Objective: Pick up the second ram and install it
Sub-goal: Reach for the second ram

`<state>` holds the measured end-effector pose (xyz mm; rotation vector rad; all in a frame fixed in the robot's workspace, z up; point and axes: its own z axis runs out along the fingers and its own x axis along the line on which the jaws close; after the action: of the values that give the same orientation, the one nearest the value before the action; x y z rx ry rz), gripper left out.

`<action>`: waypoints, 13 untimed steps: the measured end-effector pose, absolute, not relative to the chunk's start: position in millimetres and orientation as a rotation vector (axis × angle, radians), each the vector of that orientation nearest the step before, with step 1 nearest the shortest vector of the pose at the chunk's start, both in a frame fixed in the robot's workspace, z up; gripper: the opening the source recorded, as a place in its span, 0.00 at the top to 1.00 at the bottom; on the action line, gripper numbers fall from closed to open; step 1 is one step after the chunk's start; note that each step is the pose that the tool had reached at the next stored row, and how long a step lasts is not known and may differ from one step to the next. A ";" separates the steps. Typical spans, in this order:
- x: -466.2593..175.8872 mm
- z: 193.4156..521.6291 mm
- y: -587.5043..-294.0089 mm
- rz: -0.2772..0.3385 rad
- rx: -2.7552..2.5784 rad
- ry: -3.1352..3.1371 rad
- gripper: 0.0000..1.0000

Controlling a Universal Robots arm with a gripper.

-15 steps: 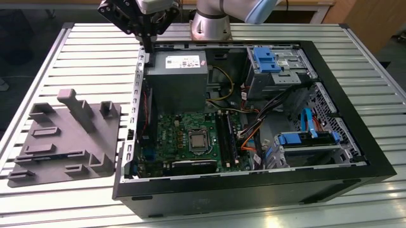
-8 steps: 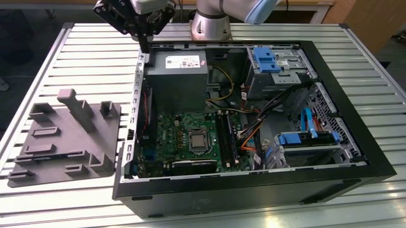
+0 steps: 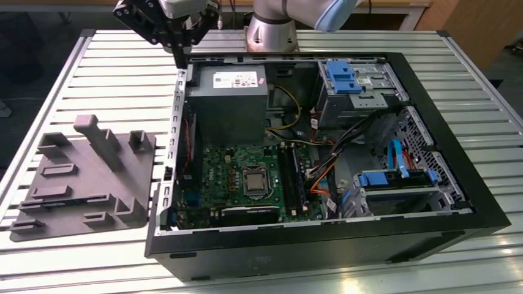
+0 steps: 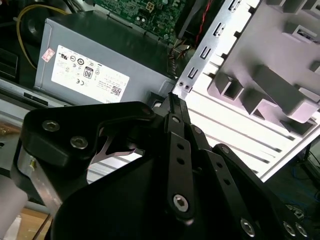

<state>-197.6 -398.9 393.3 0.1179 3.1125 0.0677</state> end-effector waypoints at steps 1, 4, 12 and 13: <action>-198.8 393.3 -399.0 0.068 0.118 3.112 0.89; -202.4 393.3 -398.9 0.068 0.118 3.112 0.89; -211.3 393.3 -398.9 0.068 0.118 3.112 0.89; -212.3 393.3 -398.9 0.068 0.118 3.112 0.89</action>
<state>-212.3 -398.9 393.3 0.1180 3.1125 0.0677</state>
